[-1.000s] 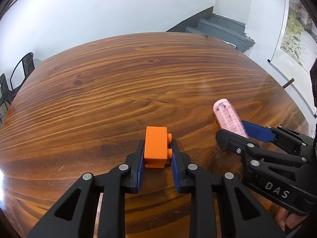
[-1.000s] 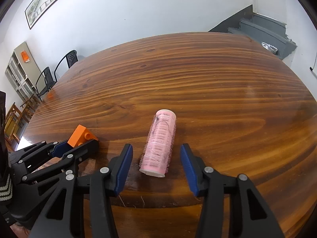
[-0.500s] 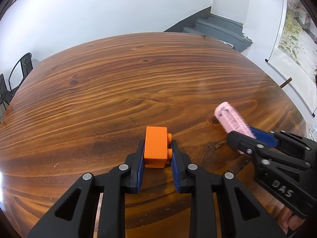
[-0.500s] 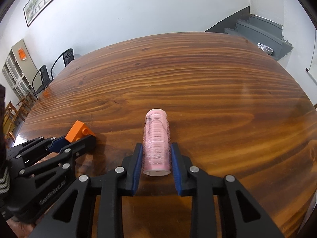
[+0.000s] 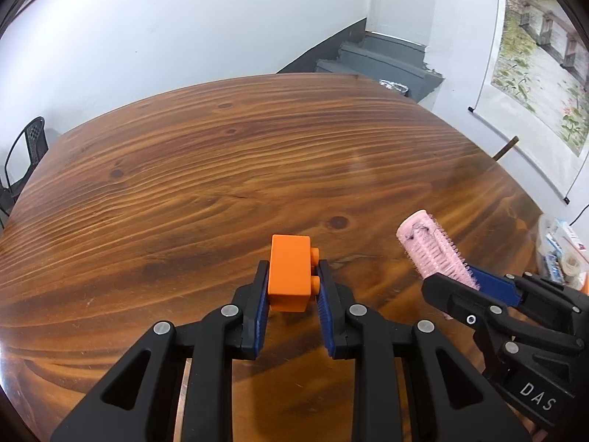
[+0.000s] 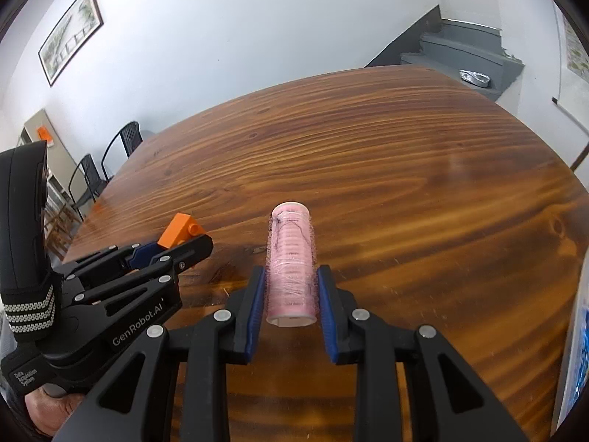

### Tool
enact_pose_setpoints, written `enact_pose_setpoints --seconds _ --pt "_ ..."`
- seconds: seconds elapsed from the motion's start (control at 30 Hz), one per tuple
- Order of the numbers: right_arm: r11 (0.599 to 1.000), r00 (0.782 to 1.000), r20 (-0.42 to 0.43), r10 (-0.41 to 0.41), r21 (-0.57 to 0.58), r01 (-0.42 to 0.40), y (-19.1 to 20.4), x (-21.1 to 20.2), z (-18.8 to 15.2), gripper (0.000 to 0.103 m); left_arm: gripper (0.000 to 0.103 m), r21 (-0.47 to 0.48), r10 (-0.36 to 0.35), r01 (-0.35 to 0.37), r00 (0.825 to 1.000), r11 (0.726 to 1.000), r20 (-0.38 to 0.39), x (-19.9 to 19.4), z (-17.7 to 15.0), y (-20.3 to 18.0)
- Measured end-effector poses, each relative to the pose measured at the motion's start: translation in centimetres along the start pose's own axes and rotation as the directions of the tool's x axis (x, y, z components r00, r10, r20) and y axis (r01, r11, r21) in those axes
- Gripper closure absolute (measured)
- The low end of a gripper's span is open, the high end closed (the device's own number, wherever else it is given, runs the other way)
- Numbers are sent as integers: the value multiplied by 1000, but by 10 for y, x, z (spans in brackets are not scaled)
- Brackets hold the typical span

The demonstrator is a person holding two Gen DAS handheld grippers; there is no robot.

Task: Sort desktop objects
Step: 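Carry the orange block and pink roll over the clear bowl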

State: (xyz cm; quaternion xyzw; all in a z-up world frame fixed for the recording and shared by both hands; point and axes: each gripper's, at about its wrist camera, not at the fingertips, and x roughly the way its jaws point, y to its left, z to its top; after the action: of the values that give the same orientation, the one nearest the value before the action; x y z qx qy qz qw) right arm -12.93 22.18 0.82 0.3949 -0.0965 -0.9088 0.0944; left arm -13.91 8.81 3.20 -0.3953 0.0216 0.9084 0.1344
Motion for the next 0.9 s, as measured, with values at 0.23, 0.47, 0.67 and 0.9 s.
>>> enact_pose_setpoints --seconds 0.23,0.47,0.67,0.9 --pt "1000 999 36 -13 23 13 -6 -19 -15 72 77 26 -32 31 999 999 8 -12 -8 -23" --pt "998 998 55 -10 63 6 -21 -37 -32 72 77 47 -51 50 999 998 16 -21 -16 -45" --pt "996 997 82 -1 92 -6 -32 -53 -41 72 77 66 -57 56 998 996 12 -23 -21 -61" --pt "994 991 133 -26 112 11 -46 -76 -52 72 77 70 -73 72 997 995 15 -27 -25 -76"
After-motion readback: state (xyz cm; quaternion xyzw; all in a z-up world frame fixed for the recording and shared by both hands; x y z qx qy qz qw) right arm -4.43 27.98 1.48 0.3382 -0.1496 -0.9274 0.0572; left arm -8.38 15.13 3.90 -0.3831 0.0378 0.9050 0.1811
